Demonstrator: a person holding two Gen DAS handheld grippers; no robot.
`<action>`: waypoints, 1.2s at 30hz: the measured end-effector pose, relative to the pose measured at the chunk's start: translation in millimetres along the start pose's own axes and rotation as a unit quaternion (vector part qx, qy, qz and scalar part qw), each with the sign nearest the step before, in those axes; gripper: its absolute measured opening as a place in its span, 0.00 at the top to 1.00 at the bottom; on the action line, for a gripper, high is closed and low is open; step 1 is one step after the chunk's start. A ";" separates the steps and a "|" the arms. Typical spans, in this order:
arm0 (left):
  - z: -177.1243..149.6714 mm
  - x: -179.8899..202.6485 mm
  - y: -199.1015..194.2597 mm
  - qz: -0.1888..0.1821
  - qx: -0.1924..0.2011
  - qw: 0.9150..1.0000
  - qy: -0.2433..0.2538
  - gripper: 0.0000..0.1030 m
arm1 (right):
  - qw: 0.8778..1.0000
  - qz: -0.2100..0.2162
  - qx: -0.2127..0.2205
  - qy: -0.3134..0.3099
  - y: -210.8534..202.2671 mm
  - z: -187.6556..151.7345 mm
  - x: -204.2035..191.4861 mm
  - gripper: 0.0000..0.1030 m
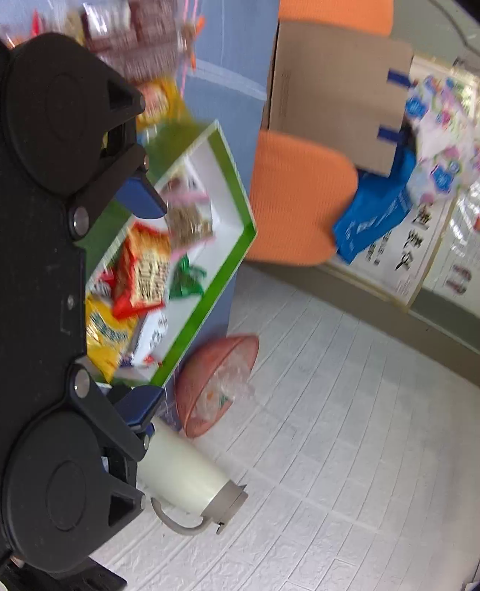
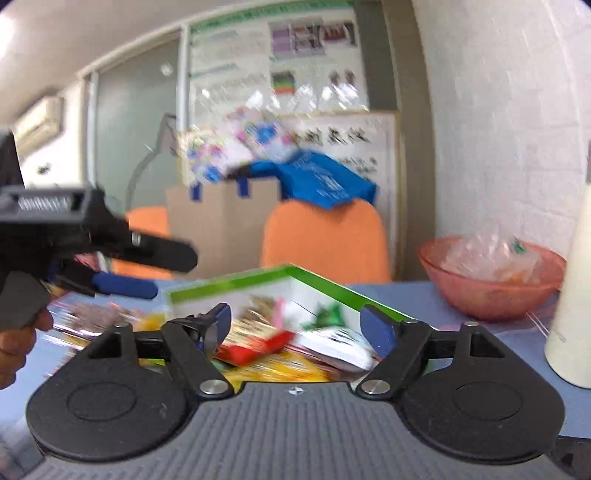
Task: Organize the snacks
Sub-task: 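Grasp the orange snack packet with both grippers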
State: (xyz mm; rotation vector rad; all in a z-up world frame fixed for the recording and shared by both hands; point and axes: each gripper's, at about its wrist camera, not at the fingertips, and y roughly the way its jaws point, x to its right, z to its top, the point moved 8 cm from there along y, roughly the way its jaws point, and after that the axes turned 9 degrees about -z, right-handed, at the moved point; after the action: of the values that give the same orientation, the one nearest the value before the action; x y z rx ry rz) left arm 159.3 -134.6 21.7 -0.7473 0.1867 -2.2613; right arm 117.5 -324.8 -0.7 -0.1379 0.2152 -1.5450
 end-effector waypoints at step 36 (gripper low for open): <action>-97.1 -101.5 -116.3 0.051 -0.003 0.988 -0.145 0.00 | 0.942 0.233 -0.195 -0.146 34.3 -79.5 -168.7 0.00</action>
State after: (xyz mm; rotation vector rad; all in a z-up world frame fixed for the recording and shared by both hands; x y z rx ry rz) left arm 90.9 10.7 -64.8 -1.0356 0.0904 -2.0300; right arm 131.0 -151.8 -77.2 -0.5835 0.2929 -0.9801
